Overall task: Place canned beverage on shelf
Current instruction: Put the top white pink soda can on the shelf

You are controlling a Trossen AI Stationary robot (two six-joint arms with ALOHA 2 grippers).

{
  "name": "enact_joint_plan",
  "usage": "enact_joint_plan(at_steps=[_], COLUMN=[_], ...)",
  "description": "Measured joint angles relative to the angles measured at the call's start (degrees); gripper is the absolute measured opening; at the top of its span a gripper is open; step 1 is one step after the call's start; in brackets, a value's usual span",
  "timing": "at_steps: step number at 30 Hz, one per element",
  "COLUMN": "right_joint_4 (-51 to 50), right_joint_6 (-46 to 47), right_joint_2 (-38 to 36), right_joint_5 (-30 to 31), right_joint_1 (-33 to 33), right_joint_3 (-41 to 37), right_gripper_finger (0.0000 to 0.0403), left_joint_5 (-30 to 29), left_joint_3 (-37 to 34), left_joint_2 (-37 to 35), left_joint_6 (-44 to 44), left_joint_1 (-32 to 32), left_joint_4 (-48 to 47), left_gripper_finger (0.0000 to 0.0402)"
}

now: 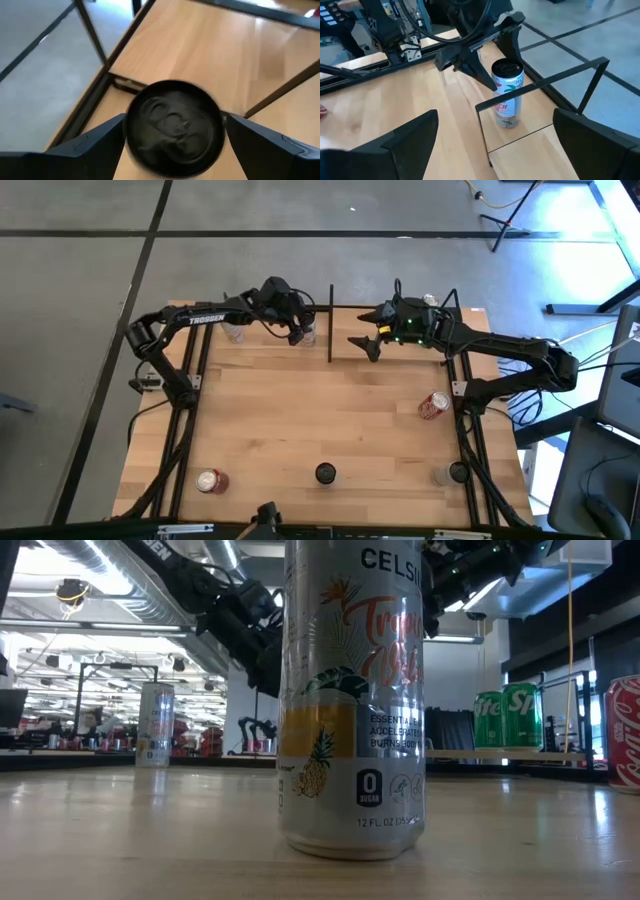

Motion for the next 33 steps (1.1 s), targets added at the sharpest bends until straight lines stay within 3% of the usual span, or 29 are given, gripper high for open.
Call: enact_joint_plan(at_steps=[4, 11, 18, 24, 29, 33], right_joint_4=[1.8, 1.55, 1.47, 0.39, -3.01, -8.25], right_joint_6=[0.02, -0.05, -3.2, -4.45, -8.98, -13.15], right_joint_2=[0.13, 1.56, 1.65, 1.65, 1.65, 1.65], right_joint_5=[1.71, 1.76, -4.22, -9.42, -11.0, -11.0], right_joint_1=[0.0, 0.0, 0.0, 0.64, 4.35, 7.52], right_joint_3=[0.01, 0.03, 0.03, 0.03, 0.03, 0.03], right_gripper_finger=[0.0379, 0.0379, 0.0379, 0.0379, 0.0379, 0.0379], left_joint_5=[0.03, -1.37, -0.39, 0.64, -6.66, -12.02], left_joint_3=[0.0, 0.0, -0.03, -0.04, -0.04, -0.04], left_joint_2=[0.24, -0.76, -8.82, -12.57, -9.4, -5.39], left_joint_6=[0.25, 0.16, -2.73, -8.64, -13.49, -16.44], left_joint_1=[-0.01, 0.01, -2.05, -12.14, -23.16, -27.92], left_joint_4=[0.07, -1.67, -8.56, -13.25, -6.58, -0.82], left_gripper_finger=[0.0309, 0.0208, 0.0207, 0.0207, 0.0207, 0.0207])
